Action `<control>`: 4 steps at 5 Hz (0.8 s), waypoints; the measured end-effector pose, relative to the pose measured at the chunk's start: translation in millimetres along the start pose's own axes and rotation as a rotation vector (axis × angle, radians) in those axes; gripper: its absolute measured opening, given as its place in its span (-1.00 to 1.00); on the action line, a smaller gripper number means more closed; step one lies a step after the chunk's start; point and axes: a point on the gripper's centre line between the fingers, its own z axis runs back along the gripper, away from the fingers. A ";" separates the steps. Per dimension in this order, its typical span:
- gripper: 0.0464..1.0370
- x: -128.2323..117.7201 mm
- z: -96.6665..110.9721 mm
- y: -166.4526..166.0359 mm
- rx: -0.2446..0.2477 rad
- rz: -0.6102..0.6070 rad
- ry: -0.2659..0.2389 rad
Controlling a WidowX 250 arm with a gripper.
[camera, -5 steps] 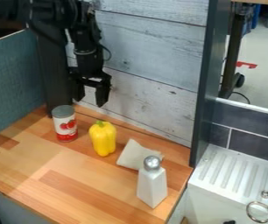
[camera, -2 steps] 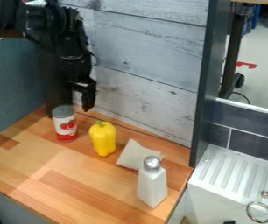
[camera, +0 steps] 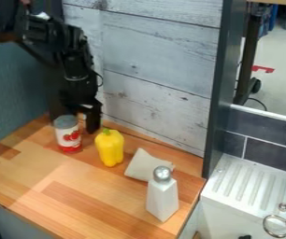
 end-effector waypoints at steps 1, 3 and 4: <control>0.93 -15.5 -16.0 -4.2 -0.008 0.004 0.060; 0.93 -81.6 -8.9 10.4 0.021 0.088 0.154; 0.93 -116.1 -10.1 20.7 0.021 0.173 0.210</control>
